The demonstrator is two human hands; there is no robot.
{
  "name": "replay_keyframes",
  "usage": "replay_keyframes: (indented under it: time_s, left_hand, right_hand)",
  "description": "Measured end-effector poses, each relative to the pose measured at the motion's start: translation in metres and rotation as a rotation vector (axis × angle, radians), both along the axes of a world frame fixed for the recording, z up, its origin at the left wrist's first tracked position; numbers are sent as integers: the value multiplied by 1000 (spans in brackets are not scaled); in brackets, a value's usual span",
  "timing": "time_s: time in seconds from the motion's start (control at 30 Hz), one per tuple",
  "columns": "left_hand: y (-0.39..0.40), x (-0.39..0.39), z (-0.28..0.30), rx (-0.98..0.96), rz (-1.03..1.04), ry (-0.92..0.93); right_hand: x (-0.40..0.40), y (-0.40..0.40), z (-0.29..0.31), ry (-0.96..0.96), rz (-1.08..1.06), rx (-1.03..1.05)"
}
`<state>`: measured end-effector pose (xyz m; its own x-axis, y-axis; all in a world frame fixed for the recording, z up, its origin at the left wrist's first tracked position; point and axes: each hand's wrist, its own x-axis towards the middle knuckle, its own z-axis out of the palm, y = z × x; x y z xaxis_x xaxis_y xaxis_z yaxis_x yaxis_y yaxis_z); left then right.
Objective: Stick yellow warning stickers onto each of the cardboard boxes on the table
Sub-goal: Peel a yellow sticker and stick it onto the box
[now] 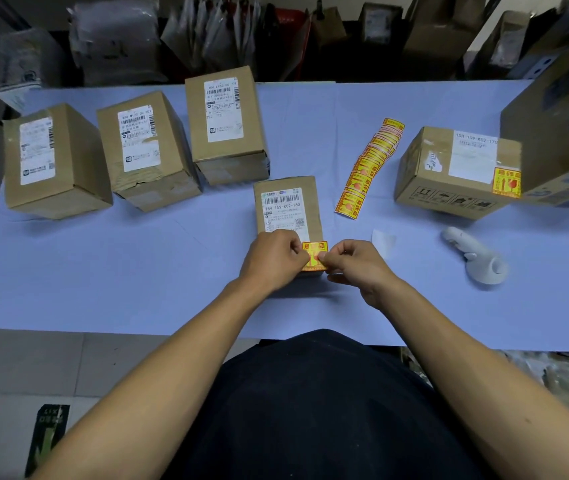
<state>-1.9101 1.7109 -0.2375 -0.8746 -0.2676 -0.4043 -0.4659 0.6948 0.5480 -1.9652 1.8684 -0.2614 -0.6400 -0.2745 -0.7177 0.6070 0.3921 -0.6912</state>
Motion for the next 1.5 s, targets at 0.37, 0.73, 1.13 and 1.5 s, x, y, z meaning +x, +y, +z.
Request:
replay_keyframes:
  time_s: [0.37, 0.73, 1.13, 1.5]
  left_hand:
    - [3, -3, -2, -89, -31, -34]
    - [-36, 12, -17, -340, -35, 87]
    - [-31, 26, -41, 208, 292, 98]
    - [-21, -4, -53, 663, 700, 91]
  right_hand:
    - [-3, 2, -8, 5, 39, 28]
    - [-10, 2, -13, 143, 125, 179]
    - [16, 9, -19, 187, 315, 49]
    - [-15, -43, -24, 185, 175, 107]
